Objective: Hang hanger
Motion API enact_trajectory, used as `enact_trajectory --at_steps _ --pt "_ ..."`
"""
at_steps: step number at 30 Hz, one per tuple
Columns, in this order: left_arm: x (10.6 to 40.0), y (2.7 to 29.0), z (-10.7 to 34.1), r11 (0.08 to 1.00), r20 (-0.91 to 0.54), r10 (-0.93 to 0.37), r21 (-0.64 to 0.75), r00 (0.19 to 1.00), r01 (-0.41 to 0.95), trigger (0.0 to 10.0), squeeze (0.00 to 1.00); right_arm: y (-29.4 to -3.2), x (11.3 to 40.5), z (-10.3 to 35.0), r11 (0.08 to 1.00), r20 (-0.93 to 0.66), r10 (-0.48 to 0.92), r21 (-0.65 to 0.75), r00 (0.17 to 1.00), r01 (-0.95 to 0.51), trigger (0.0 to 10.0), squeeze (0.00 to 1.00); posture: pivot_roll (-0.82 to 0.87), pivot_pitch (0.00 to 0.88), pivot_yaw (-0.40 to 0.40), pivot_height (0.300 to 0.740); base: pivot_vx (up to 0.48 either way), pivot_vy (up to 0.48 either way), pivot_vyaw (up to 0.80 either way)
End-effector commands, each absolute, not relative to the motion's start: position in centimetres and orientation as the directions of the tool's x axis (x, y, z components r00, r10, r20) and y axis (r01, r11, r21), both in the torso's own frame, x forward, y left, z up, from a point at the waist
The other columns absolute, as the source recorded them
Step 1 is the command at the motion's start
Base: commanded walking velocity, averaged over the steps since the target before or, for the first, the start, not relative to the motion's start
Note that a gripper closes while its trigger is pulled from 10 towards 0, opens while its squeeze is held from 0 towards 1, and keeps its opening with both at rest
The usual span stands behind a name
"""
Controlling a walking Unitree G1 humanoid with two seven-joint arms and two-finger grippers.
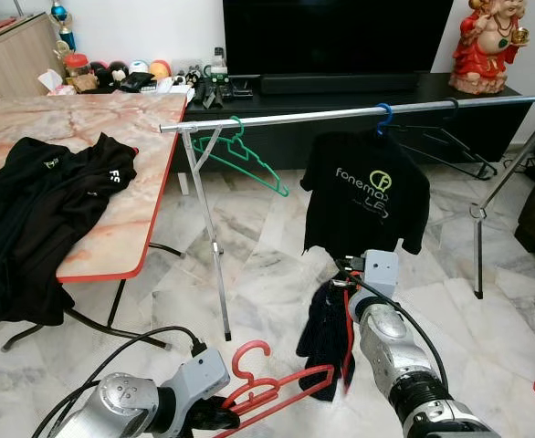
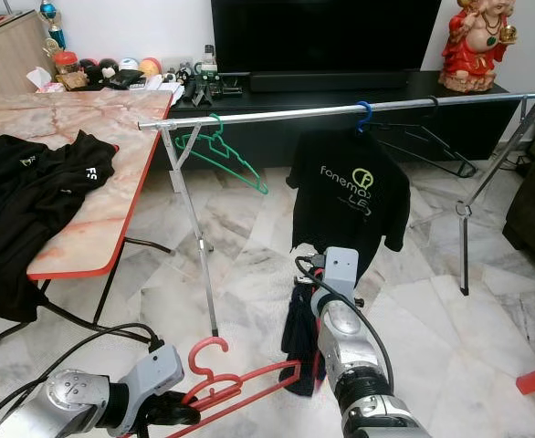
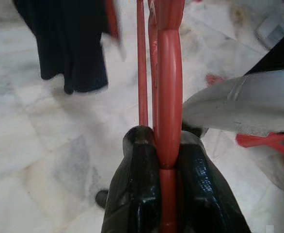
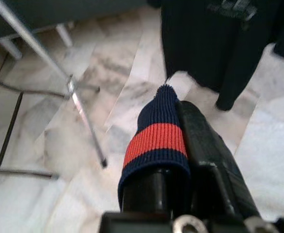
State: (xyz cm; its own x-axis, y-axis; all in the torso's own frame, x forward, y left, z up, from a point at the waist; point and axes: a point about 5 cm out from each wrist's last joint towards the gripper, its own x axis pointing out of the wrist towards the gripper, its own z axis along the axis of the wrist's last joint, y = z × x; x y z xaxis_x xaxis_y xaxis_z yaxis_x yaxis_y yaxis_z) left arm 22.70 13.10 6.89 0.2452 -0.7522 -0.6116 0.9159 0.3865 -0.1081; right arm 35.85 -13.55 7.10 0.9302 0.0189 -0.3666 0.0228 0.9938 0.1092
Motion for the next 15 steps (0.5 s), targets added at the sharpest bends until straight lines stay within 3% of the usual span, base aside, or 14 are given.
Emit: enact_trajectory --at_steps 1,8,11,15 --pt "22.8 12.4 7.2 0.362 -0.604 -0.767 -0.131 0.216 0.923 10.0 0.0 -12.4 36.4 7.8 0.992 -0.368 0.057 0.127 0.928 -0.011 10.0 0.0 0.11 0.035 0.006 0.74 0.0 0.0 0.0" --pt "23.2 11.8 7.0 0.397 -0.602 -0.76 -0.133 0.244 0.908 10.0 0.0 -11.7 36.5 7.8 0.989 -0.393 0.081 0.147 0.916 -0.025 10.0 0.0 0.11 0.04 0.002 0.74 0.0 0.0 0.0" --pt "24.3 11.6 6.4 0.511 -0.61 -0.7 -0.066 0.371 0.857 10.0 0.0 -11.5 36.6 8.1 0.985 -0.384 0.093 0.167 0.919 -0.029 10.0 0.0 0.1 0.044 -0.001 0.74 0.0 0.0 0.0" --pt "25.1 11.5 6.2 0.574 -0.597 -0.664 -0.023 0.449 0.818 10.0 0.0 -11.7 36.6 8.0 0.984 -0.387 0.097 0.173 0.917 -0.031 10.0 0.0 0.1 0.048 -0.004 0.74 0.0 0.0 0.0"
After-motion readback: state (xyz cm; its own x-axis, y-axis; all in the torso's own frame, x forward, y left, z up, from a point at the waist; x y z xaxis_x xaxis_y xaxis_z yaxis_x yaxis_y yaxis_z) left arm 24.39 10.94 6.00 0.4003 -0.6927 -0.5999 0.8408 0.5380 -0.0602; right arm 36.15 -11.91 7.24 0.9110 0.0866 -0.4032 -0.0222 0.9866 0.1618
